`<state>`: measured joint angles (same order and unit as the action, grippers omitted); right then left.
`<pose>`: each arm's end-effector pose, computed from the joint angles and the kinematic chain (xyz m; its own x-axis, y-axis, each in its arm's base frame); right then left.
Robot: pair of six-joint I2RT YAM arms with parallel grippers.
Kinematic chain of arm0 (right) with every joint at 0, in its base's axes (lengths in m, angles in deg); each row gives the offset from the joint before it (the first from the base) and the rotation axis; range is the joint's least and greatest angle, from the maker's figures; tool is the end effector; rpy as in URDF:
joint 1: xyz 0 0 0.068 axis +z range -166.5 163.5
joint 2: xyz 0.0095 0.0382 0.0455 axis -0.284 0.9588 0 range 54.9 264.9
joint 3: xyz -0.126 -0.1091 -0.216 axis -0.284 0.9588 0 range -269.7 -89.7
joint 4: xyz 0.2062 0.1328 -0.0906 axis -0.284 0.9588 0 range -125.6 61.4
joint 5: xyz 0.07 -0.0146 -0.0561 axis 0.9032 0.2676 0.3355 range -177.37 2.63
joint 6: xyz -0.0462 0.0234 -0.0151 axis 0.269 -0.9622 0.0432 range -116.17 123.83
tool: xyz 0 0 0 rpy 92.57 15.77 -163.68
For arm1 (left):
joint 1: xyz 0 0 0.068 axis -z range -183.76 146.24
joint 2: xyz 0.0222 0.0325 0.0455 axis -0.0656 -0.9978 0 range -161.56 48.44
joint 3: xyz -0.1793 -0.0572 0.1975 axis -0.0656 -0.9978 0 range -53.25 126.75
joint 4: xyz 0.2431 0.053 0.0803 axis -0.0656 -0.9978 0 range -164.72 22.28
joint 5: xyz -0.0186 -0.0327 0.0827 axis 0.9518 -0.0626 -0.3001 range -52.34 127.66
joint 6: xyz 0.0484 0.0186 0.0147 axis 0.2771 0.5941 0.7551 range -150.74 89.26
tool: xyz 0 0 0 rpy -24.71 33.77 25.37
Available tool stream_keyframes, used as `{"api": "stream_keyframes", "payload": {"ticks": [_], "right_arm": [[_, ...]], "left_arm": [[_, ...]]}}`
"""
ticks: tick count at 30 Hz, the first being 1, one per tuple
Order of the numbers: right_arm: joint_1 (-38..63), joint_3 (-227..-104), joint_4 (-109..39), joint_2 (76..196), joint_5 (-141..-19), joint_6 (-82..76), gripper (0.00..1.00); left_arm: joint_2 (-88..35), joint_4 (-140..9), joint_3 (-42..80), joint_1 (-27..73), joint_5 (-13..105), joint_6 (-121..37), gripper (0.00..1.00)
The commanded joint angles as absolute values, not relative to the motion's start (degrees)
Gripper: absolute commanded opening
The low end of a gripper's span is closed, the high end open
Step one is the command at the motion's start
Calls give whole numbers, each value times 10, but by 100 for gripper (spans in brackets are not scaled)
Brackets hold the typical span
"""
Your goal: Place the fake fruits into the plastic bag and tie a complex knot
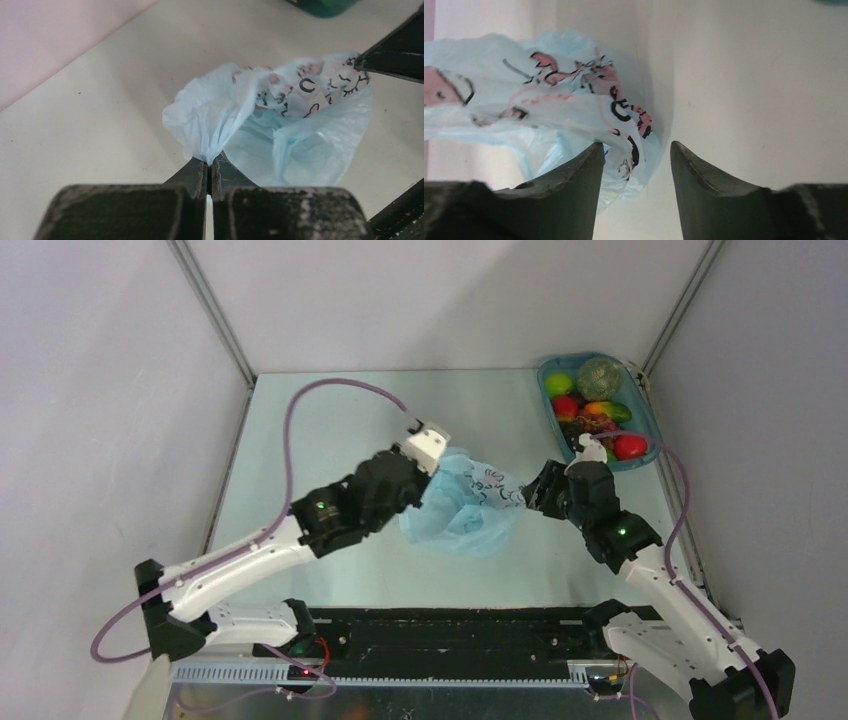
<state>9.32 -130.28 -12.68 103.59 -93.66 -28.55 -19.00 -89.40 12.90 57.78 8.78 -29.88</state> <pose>0.1731 0.0794 0.2802 -0.5784 0.3115 -0.7539 -0.0458 0.9103 0.4113 0.1399 -0.2219 0.3707 -0.1775 0.3551 -0.9178 0.5607 0.8030 0.2023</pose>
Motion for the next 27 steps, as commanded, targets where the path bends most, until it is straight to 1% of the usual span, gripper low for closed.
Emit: {"api": "stream_keyframes", "payload": {"ticks": [1,2,5,9,10,12,14,16,21,24,27], "right_arm": [[100,-1365,-80,1026,-1003,-252,63],[102,-1369,-79,1018,-1005,-249,69],[138,-1379,-98,994,-1002,-221,77],[236,-1383,-156,969,-1020,-185,79],[276,-1387,-168,972,-1046,-182,79],[321,-1400,-179,992,-1093,-195,78],[360,-1414,-182,1024,-1142,-232,74],[389,-1426,-194,1064,-1161,-274,70],[463,-1441,-273,1192,-1170,-344,63],[499,-1478,-283,1272,-1168,-348,60],[511,-1504,-268,1323,-1175,-364,58]], "left_arm": [[-146,-980,177,532,156,-329,0],[-137,-981,179,519,153,-325,0],[-122,-970,168,500,139,-324,0],[-94,-927,124,493,134,-322,0],[-83,-908,114,492,133,-322,0],[-66,-882,87,492,133,-322,0],[-53,-862,67,491,130,-322,0],[-41,-845,42,491,122,-326,0],[-25,-814,4,487,116,-340,0],[-19,-810,-9,487,112,-351,0],[-15,-807,-13,487,109,-353,0]]}}
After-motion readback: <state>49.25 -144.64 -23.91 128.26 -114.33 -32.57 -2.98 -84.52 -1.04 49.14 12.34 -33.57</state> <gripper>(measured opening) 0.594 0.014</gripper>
